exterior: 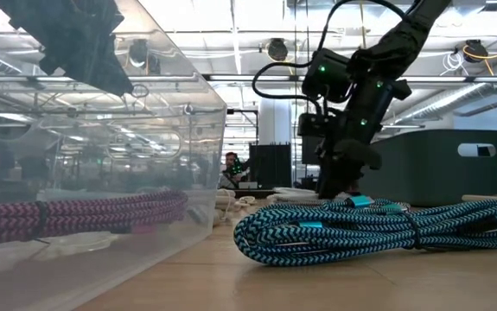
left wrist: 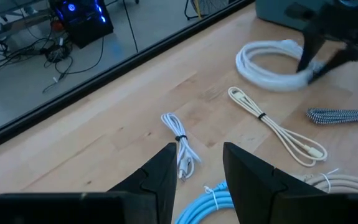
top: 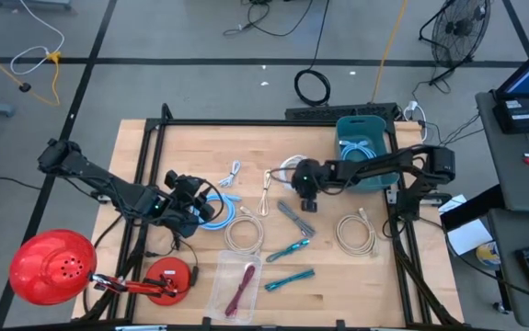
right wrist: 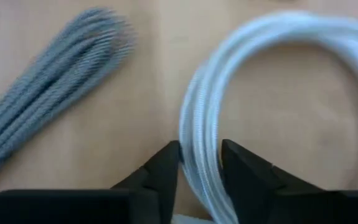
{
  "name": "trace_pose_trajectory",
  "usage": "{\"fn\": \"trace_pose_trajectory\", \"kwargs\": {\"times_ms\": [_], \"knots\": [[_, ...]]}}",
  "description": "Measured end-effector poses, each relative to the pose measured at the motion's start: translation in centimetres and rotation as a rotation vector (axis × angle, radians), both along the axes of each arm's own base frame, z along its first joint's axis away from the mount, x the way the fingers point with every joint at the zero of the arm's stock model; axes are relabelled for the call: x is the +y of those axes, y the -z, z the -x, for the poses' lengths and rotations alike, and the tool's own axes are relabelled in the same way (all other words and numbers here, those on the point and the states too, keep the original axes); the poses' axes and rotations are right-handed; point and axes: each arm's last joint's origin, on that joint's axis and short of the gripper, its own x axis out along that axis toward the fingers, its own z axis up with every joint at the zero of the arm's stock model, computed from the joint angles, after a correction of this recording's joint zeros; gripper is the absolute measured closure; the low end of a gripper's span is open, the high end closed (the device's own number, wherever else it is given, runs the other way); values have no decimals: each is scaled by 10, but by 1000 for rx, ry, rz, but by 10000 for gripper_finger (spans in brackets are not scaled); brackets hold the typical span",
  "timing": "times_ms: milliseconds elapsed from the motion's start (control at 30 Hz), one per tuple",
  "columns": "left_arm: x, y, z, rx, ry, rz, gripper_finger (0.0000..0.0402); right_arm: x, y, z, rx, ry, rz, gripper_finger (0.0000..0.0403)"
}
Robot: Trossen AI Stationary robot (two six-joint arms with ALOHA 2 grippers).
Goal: Pick & Place USB Port
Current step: Put the white usb cable into the blue bin
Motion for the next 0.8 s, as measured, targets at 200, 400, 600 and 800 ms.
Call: {"fn": "trace_pose_trajectory", "kwargs": {"times_ms": [200, 400, 600, 800], "knots": [[0, 0, 0, -1, 0, 1, 270, -2, -8, -2, -111, 387, -54, 370], [0, 0, 0, 0, 1, 5, 270, -4, -12, -8, -214, 496, -106, 363], [0, 0, 0, 2, 6, 13, 270, -5, -17, -12, -270, 462, -97, 294], [-1, 0, 0, 5, 10, 16, 270, -5, -17, -12, -268, 428, -71, 248]]}}
